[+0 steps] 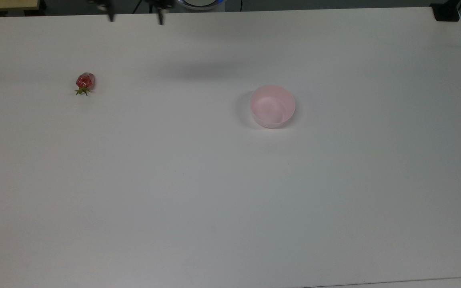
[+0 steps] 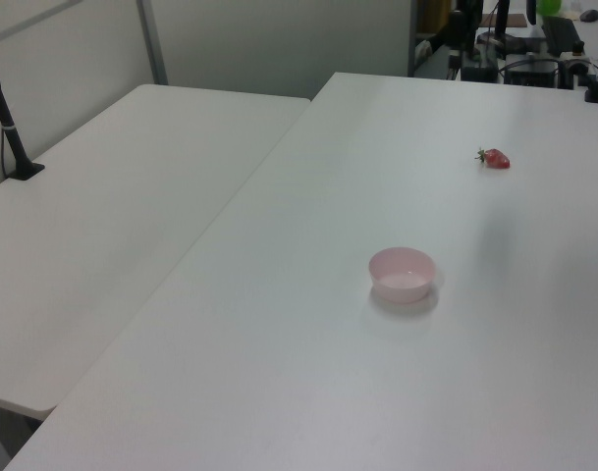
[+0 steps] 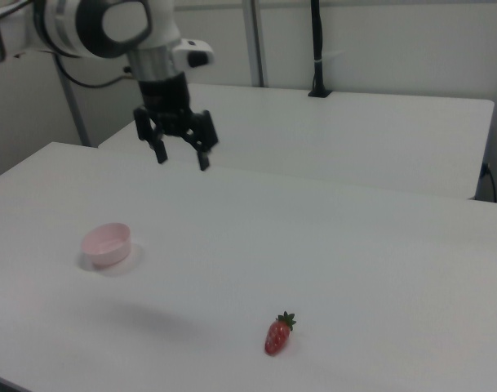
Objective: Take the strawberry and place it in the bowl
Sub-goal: 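Move the open gripper over the red strawberry and lower it, then close the gripper on the red strawberry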
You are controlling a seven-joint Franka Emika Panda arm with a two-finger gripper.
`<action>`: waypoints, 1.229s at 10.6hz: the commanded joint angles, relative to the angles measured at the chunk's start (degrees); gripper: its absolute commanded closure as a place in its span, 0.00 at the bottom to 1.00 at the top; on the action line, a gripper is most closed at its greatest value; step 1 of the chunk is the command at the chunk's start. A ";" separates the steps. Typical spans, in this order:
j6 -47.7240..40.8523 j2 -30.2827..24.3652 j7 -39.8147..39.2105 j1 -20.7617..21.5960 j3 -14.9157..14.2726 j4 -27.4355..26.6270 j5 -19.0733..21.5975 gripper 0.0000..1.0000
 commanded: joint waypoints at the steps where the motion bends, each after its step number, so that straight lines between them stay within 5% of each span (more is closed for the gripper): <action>1: -0.20 1.59 -14.17 -6.81 -0.32 -3.73 -3.06 0.03; 3: 5.74 1.60 -13.83 -11.03 -0.32 -9.67 -4.57 0.00; 6: 20.93 2.29 -12.33 -17.89 -0.32 -18.57 -1.33 0.00; 9: 35.80 5.35 -12.15 -19.75 -1.20 -26.22 -0.96 0.00; 13: 37.95 11.51 -2.51 -19.76 -1.11 -27.56 -0.26 0.00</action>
